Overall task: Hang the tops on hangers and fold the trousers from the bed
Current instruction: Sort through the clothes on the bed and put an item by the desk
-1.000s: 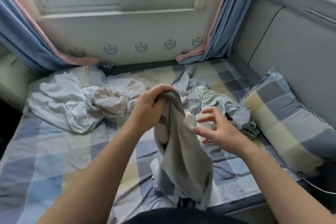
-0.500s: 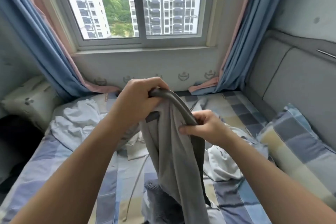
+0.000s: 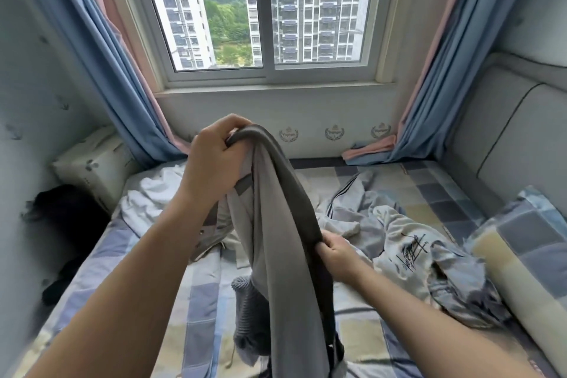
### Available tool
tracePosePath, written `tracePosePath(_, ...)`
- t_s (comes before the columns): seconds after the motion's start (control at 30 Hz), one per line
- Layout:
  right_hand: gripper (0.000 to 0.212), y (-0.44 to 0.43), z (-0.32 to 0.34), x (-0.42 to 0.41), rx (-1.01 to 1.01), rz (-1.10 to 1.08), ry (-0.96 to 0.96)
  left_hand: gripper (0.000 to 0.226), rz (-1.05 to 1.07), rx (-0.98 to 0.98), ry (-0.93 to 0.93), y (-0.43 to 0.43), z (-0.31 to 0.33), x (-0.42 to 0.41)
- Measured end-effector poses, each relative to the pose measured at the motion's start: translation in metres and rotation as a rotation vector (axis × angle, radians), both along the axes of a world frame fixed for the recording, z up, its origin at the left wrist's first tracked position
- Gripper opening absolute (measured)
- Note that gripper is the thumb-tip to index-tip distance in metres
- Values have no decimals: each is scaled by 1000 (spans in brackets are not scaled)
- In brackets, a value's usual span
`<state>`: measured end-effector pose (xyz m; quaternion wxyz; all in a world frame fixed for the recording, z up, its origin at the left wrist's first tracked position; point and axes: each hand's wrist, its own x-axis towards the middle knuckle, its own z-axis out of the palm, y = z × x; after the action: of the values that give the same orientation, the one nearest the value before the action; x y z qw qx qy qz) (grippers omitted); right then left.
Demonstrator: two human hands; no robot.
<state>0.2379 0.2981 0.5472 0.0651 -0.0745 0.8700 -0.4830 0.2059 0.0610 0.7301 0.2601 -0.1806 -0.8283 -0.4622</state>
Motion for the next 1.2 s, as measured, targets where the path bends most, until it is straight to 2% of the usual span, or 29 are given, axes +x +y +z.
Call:
tracePosePath(0.07, 18, 4, 13, -4, 24, -64, 71, 22, 97, 65, -84, -13, -12, -9)
tracePosePath(0.1, 23, 7, 25, -7, 59, -73, 116, 25, 155, 90, -150, -18, -19, -13)
tracePosePath(0.17, 24, 11, 51, -9, 153, -51, 182, 27, 221, 191, -359, -20, -39, -20)
tracePosePath(0.23, 22, 9, 74, -11, 203, -43, 193, 28, 122, 396, -671, -10, -59, -15)
tracePosePath(0.3, 26, 3, 95, -13, 98, -107, 157, 31, -35, 466, -843, 4, -76, -2)
tracePosePath(0.37, 28, -2, 115, -15, -167, -233, 31, 32, -85, 397, -809, 19, -88, 14)
tracePosePath(0.47, 25, -5, 135, -19, -567, -360, -249, 10, -29, 298, -586, 44, -91, 43)
tracePosePath(0.5, 22, -6, 140, -18, -643, -362, -308, 11, -51, 279, -548, 52, -89, 52)
tracePosePath(0.6, 22, -10, 149, -13, -770, -347, -316, 37, -143, 180, -536, 77, -89, 72)
tracePosePath(0.7, 23, -11, 158, -12, -924, -356, -290, 60, -61, 122, -562, 99, -99, 77)
tracePosePath(0.77, 21, -12, 166, -12, -1046, -350, -287, 63, -16, 131, -613, 116, -111, 75)
tracePosePath(0.83, 17, -13, 174, -12, -1135, -350, -268, 55, 49, 90, -658, 128, -125, 70)
tracePosePath(0.93, 11, -6, 182, -12, -1188, -412, -182, 17, 106, 19, -686, 128, -147, 60)
tracePosePath(0.97, 12, -1, 184, -13, -1176, -437, -146, 11, 115, 38, -681, 122, -154, 58)
tracePosePath(1.07, 12, 20, 180, -15, -1055, -477, -78, 30, 123, 262, -661, 99, -167, 53)
tracePosePath(1.2, 13, 46, 158, -13, -847, -448, -162, 19, 70, 594, -689, 77, -142, 46)
